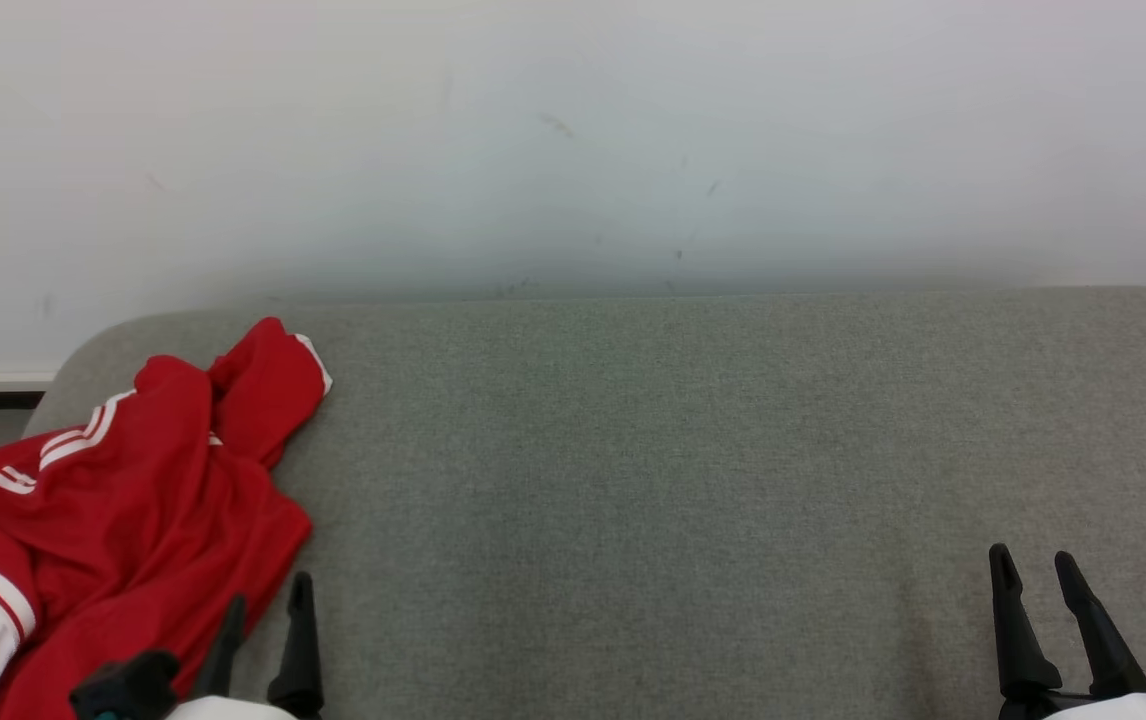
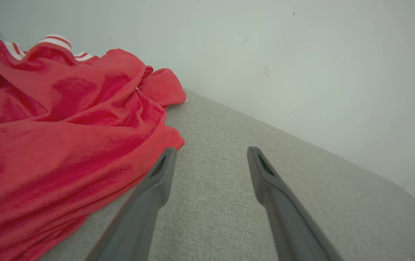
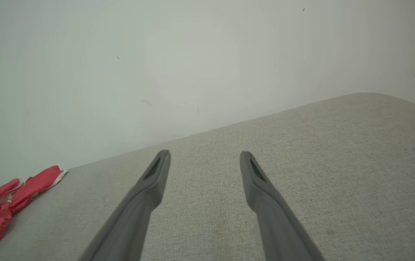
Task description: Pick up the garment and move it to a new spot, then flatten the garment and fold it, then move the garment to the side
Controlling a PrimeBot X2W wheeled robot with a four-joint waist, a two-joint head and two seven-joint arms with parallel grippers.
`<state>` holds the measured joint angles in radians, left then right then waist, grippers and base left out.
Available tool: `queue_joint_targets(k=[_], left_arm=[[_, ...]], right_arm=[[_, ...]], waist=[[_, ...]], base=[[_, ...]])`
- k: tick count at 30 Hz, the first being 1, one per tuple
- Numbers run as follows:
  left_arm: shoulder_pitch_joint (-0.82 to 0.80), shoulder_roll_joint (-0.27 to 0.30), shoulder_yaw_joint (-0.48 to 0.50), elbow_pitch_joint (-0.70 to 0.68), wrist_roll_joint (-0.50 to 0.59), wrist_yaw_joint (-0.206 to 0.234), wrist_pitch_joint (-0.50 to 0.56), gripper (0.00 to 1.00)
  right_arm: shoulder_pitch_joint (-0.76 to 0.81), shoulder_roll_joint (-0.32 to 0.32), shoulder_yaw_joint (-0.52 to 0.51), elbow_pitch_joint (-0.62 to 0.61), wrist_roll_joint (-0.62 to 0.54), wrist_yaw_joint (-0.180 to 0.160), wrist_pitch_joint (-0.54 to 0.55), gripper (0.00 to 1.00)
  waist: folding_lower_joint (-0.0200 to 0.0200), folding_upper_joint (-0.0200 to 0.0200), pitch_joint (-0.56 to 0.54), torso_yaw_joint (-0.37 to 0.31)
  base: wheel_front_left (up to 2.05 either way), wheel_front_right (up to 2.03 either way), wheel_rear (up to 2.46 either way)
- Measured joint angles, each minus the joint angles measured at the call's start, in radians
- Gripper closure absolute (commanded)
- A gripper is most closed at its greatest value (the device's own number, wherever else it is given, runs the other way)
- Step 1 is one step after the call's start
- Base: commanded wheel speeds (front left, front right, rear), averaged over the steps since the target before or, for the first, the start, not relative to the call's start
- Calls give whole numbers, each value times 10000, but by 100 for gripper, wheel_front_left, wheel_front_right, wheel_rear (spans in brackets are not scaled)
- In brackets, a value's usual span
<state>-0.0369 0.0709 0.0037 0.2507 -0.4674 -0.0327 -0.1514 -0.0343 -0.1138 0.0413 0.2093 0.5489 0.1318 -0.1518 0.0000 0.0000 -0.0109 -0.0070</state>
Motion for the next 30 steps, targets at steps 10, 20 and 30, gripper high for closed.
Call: queue_joint_targets(k=[10, 20, 30], left_arm=[[66, 98, -157, -31, 984, 161, -251, 0], [204, 142, -307, -86, 1891, 309, -458, 0], [313, 105, -403, 56, 2433, 201, -669, 0]], right_arm=[[135, 63, 82, 123, -1051, 0, -255, 0], [164, 73, 128, 157, -1941, 0, -477, 0], [199, 88, 130, 244, -2479, 0, -686, 0]], waist=[[0, 0, -29, -28], [0, 0, -64, -32], [0, 0, -97, -16]], base=[[0, 0, 0], [0, 0, 0], [0, 0, 0]])
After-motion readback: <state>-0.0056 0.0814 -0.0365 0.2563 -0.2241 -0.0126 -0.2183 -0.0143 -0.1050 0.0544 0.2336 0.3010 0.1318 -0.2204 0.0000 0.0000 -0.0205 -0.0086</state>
